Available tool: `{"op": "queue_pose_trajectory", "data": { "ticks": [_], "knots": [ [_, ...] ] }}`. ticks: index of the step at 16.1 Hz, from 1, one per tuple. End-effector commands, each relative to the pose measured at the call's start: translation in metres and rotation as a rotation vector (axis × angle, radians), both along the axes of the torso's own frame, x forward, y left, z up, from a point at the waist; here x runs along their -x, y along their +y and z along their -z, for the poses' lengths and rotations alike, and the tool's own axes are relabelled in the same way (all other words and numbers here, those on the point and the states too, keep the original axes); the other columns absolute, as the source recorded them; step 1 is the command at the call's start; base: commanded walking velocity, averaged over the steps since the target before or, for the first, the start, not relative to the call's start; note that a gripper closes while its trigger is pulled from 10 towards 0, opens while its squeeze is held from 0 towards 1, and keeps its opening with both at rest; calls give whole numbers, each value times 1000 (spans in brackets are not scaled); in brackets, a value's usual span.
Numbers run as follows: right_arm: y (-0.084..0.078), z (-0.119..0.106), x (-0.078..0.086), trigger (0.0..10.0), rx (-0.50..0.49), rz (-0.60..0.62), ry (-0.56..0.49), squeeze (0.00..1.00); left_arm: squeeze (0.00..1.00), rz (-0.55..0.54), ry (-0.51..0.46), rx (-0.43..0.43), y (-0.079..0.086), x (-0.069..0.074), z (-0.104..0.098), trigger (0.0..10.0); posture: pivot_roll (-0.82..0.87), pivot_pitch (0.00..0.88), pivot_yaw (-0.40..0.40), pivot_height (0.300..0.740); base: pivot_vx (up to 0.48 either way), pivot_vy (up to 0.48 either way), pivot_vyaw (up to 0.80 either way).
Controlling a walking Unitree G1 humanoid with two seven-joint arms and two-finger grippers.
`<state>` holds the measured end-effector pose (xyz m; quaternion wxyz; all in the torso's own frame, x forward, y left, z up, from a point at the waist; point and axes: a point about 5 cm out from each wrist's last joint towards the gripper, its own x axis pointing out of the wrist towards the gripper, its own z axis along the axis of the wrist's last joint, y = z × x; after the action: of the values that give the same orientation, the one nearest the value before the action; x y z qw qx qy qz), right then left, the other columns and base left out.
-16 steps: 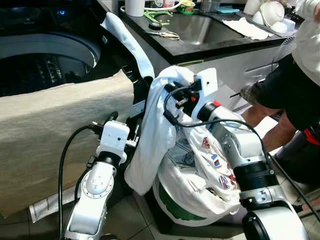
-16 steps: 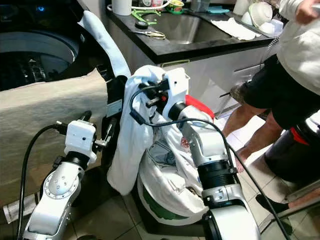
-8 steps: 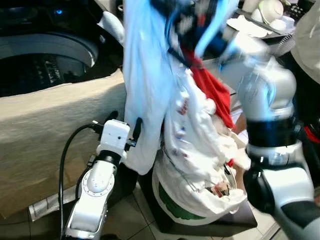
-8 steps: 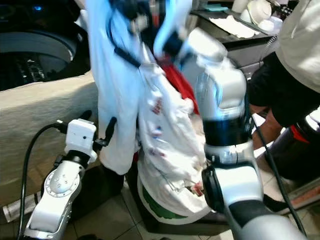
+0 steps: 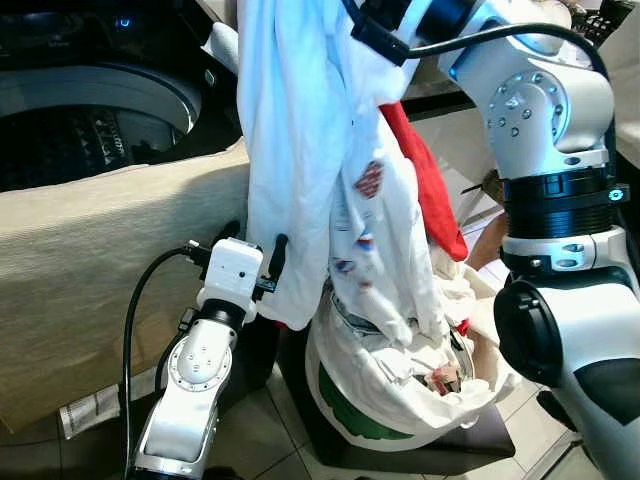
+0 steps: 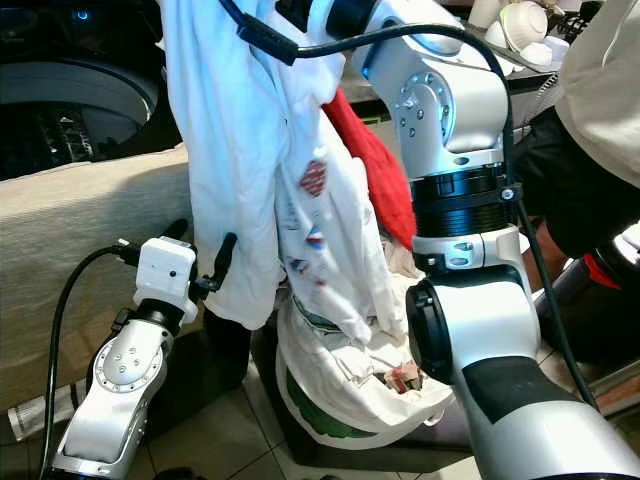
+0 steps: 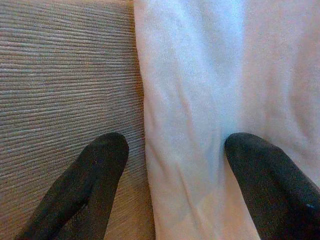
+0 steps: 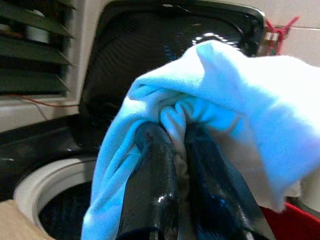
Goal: Clothes washing
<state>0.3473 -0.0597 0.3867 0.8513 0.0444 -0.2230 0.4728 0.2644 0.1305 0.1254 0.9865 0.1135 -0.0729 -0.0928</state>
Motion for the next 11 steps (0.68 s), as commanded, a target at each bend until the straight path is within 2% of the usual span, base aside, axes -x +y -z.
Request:
{"op": "queue_pose_trajectory", "data": {
  "ticks": [1, 3, 4, 5, 7, 8, 9, 11],
  "knots": [
    [-2, -18, 15, 0, -63, -46, -76, 0, 0, -19, 2, 3, 1, -2, -1, 10000, 170, 0, -153, 740, 0, 0, 0],
    [6, -29, 29, 0, -94, -126, -101, 0, 0, -15, 2, 4, 0, -3, 0, 10000, 162, 0, -147, 740, 0, 0, 0],
    [9, -27, 35, 0, -102, -170, -85, 0, 0, -12, 1, 5, -1, -3, -1, 10000, 161, 0, -149, 740, 0, 0, 0],
    [10, -22, 38, 0, -102, -197, -63, 0, 0, -11, -1, 8, -2, -3, -1, 10000, 161, 0, -150, 740, 0, 0, 0],
    [2, 2, 61, 0, -90, -373, 17, 0, 0, -14, 2, 12, -1, -1, 0, 10000, 159, 0, -152, 740, 0, 0, 0],
    [-3, 4, 67, 0, -101, -388, 15, 0, 0, -17, 7, 14, 0, 0, 1, 10000, 154, 0, -146, 740, 0, 0, 0],
    [-6, 8, 66, 0, -90, -362, 20, 0, 0, -14, 10, 14, 0, 0, 2, 10000, 145, 0, -139, 740, 0, 0, 0],
    [-22, 41, 35, 0, -30, -75, 84, 0, 0, 4, 12, 8, -3, -2, 1, 10000, 135, 0, -125, 740, 0, 0, 0]
  ]
}}
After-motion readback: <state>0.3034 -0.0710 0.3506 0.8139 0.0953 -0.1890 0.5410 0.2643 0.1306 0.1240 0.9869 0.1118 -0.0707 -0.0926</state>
